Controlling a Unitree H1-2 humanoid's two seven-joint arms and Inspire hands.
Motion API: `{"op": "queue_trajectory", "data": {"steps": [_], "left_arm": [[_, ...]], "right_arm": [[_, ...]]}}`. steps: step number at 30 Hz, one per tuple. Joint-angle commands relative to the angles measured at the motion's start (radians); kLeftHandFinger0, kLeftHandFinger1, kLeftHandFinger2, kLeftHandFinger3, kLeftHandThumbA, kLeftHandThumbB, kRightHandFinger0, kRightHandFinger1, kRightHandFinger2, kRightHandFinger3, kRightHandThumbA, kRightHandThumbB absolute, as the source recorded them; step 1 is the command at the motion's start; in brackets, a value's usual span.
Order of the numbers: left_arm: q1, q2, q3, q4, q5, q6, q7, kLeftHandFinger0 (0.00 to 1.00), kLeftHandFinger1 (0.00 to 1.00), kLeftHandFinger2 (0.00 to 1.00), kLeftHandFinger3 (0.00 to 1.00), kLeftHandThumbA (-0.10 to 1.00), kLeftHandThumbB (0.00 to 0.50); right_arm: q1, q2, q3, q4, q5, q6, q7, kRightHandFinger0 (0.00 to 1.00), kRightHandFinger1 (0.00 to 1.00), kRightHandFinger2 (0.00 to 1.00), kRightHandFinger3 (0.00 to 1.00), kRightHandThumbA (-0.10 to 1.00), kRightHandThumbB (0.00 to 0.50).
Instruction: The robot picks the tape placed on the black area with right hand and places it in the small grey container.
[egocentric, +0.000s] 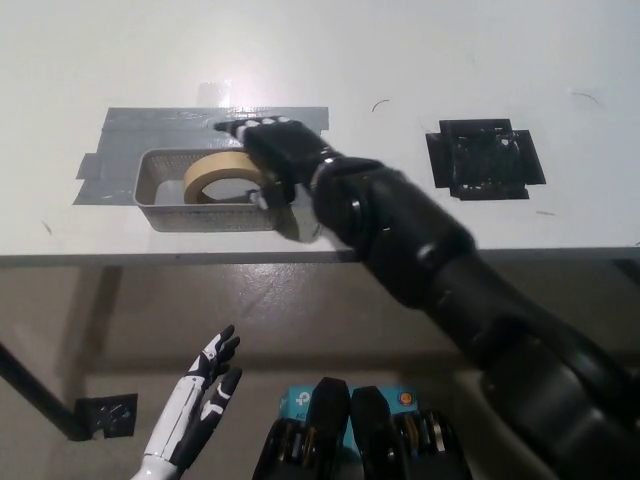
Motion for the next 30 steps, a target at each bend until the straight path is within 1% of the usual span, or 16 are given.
{"op": "queue_trajectory", "data": {"steps": [1,6,9,12,13,17,19,21,22,23,24,25,26,27,28,30], "left_arm": [[-0.028,0.033,0.017,-0.016,-0.020,-0.015,-0.022,1.00,1.00,1.00,1.00,0.93,0.178],[-0.030,0.030,0.018,-0.016,-0.020,-0.014,-0.018,1.00,1.00,1.00,1.00,0.91,0.185],[-0.032,0.030,0.016,-0.010,-0.025,-0.025,-0.021,1.00,1.00,1.00,1.00,0.91,0.183],[-0.034,0.028,0.017,-0.014,-0.023,-0.016,-0.020,1.00,1.00,1.00,1.00,0.92,0.195],[-0.038,0.025,0.018,-0.013,-0.020,-0.007,-0.017,1.00,1.00,1.00,1.00,0.92,0.196],[-0.035,0.024,0.023,-0.012,-0.016,-0.010,-0.008,1.00,1.00,1.00,1.00,0.93,0.190],[-0.017,0.024,0.023,-0.008,-0.023,-0.025,-0.008,1.00,1.00,1.00,1.00,0.93,0.187],[-0.020,0.027,0.026,-0.008,-0.012,-0.027,-0.002,1.00,1.00,1.00,1.00,0.95,0.171],[-0.019,0.027,0.028,-0.010,-0.016,-0.026,-0.002,1.00,1.00,1.00,1.00,0.95,0.171],[-0.014,0.031,0.032,-0.013,-0.017,-0.026,-0.002,1.00,1.00,1.00,1.00,0.96,0.172],[-0.011,0.031,0.032,-0.015,-0.013,-0.027,-0.001,1.00,1.00,1.00,1.00,0.98,0.177],[-0.009,0.027,0.034,-0.008,-0.017,-0.035,0.003,1.00,1.00,1.00,1.00,1.00,0.176],[-0.004,0.025,0.035,-0.003,-0.019,-0.043,0.006,1.00,1.00,1.00,1.00,1.00,0.183],[-0.002,0.023,0.035,-0.001,-0.019,-0.045,0.008,1.00,1.00,1.00,1.00,1.00,0.183],[-0.002,0.022,0.034,0.005,-0.018,-0.055,0.010,1.00,1.00,1.00,1.00,1.00,0.173],[0.000,0.018,0.036,0.017,-0.020,-0.066,0.015,1.00,1.00,1.00,1.00,1.00,0.167]], "right_arm": [[-0.116,-0.182,0.034,-0.419,0.132,0.213,0.631,1.00,1.00,1.00,1.00,0.69,0.500],[-0.111,-0.238,0.023,-0.503,0.183,0.236,0.708,1.00,1.00,1.00,1.00,0.68,0.500],[-0.088,-0.269,0.009,-0.592,0.211,0.272,0.730,1.00,1.00,1.00,1.00,0.72,0.500],[-0.071,-0.315,-0.024,-0.713,0.257,0.312,0.743,1.00,1.00,1.00,1.00,0.76,0.500],[-0.060,-0.348,-0.060,-0.798,0.296,0.348,0.743,1.00,1.00,1.00,1.00,0.76,0.500],[-0.027,-0.394,-0.130,-0.904,0.391,0.389,0.738,1.00,1.00,1.00,1.00,0.75,0.500],[0.057,-0.474,-0.217,-1.093,0.478,0.431,0.714,1.00,1.00,1.00,1.00,0.82,0.500],[0.143,-0.513,-0.311,-1.208,0.542,0.429,0.655,1.00,1.00,1.00,1.00,0.91,0.500],[0.178,-0.518,-0.345,-1.243,0.561,0.445,0.635,1.00,1.00,1.00,1.00,0.92,0.500],[0.235,-0.527,-0.377,-1.310,0.546,0.445,0.593,1.00,1.00,1.00,1.00,1.00,0.499],[0.303,-0.535,-0.415,-1.388,0.536,0.470,0.558,1.00,1.00,1.00,1.00,1.00,0.479],[0.387,-0.538,-0.453,-1.463,0.542,0.472,0.523,1.00,1.00,1.00,1.00,1.00,0.435],[0.470,-0.533,-0.484,-1.512,0.560,0.448,0.487,1.00,1.00,1.00,1.00,1.00,0.390],[0.536,-0.528,-0.509,-1.545,0.579,0.427,0.459,1.00,1.00,1.00,1.00,1.00,0.372],[0.637,-0.517,-0.543,-1.587,0.598,0.391,0.417,1.00,1.00,1.00,1.00,1.00,0.361],[0.783,-0.487,-0.592,-1.638,0.616,0.367,0.364,1.00,1.00,1.00,1.00,1.00,0.385]]}}
